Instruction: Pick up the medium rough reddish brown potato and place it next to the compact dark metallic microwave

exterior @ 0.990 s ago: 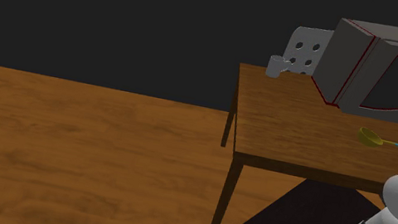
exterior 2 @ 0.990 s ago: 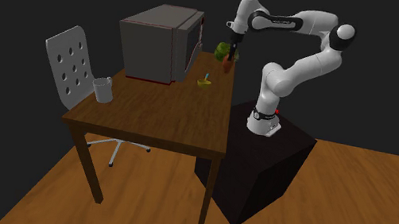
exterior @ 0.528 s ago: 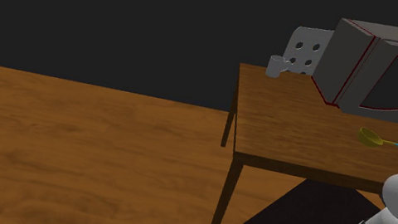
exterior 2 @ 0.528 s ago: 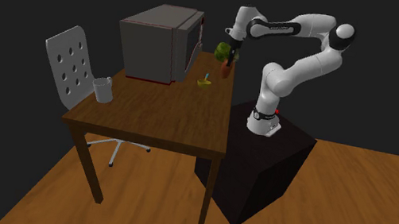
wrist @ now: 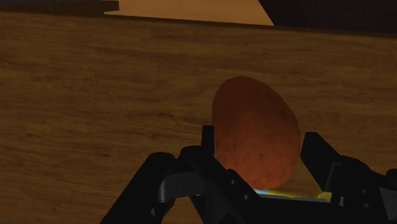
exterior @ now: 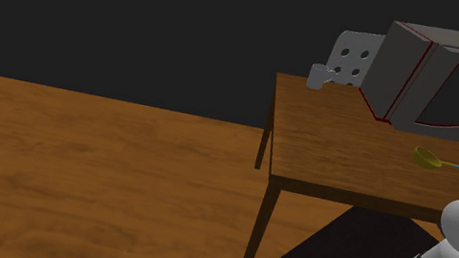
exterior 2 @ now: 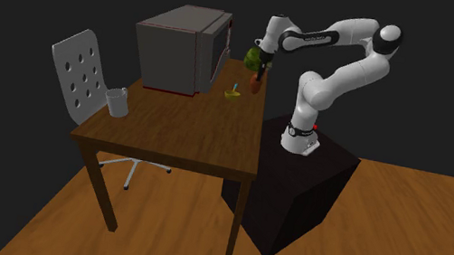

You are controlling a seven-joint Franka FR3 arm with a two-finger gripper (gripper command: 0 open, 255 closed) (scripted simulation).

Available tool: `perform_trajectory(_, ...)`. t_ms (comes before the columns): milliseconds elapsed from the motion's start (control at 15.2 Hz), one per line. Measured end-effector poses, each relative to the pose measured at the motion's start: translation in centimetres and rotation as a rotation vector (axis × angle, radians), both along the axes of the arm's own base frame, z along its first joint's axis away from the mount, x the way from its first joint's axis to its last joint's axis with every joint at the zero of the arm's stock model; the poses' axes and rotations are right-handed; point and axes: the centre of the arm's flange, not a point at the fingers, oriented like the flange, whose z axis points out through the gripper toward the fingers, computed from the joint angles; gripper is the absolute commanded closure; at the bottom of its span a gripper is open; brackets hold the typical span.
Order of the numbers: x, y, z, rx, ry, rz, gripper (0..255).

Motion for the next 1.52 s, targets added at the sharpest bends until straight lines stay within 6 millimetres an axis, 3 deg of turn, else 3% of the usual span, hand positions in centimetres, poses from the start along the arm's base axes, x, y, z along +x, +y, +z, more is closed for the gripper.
perform_trajectory(528, 0.0, -0.1, -4.1, 0.001, 0.001, 0.001, 255)
perform_trajectory(924, -0.1, -0.1, -4.5, 0.001, 0.001, 0.0, 255)
perform_trajectory(990, -0.1, -0.1, -4.5, 0.001, 0.002, 0.0, 0)
perform_trajectory(1386, 0.0, 0.1, -4.7, 0.008, 0.004, 0.001, 0)
perform_trajectory(1518, -0.3, 0.2, -3.2, 0.007, 0.003, 0.001, 0)
